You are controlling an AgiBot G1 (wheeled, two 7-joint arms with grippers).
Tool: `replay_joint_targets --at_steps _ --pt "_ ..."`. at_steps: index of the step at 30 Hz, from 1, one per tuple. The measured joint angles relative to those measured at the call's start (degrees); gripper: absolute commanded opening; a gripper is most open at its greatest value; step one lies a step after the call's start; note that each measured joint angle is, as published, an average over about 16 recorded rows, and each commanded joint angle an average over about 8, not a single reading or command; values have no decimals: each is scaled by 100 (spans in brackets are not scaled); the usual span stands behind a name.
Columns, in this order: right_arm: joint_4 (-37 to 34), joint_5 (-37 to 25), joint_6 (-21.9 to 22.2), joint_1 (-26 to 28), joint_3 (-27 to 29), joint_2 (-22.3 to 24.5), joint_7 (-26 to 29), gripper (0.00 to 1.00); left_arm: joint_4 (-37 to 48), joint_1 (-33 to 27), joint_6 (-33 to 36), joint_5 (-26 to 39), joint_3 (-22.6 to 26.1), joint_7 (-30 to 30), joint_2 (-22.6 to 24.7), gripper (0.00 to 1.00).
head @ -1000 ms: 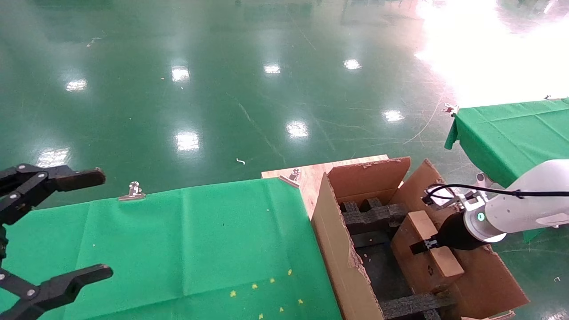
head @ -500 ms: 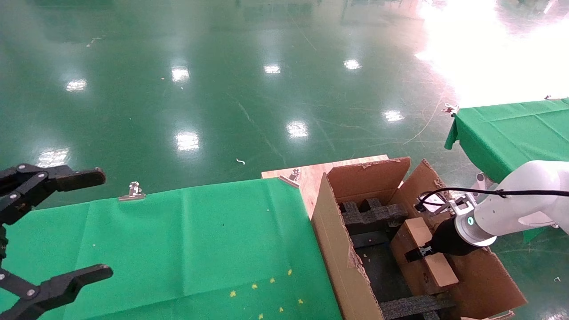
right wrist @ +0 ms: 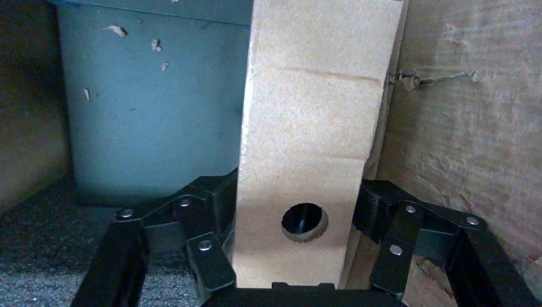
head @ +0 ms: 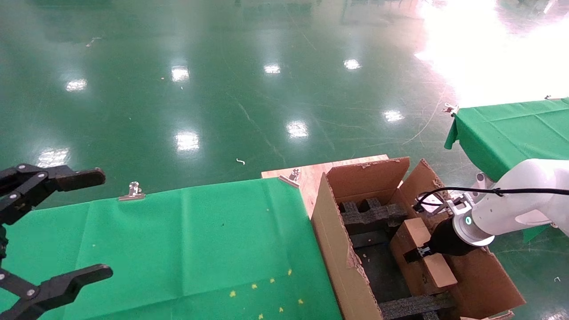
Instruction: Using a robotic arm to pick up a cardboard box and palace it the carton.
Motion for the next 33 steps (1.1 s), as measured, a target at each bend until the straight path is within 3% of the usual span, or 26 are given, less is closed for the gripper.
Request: replay_joint_targets --at_steps 21,33 --pt "136 -57 -19 359 39 94 12 100 1 0 0 0 1 1 0 100" --pt "422 -1 33 1070 261 232 -13 100 1 -1 0 -1 1 1 0 100"
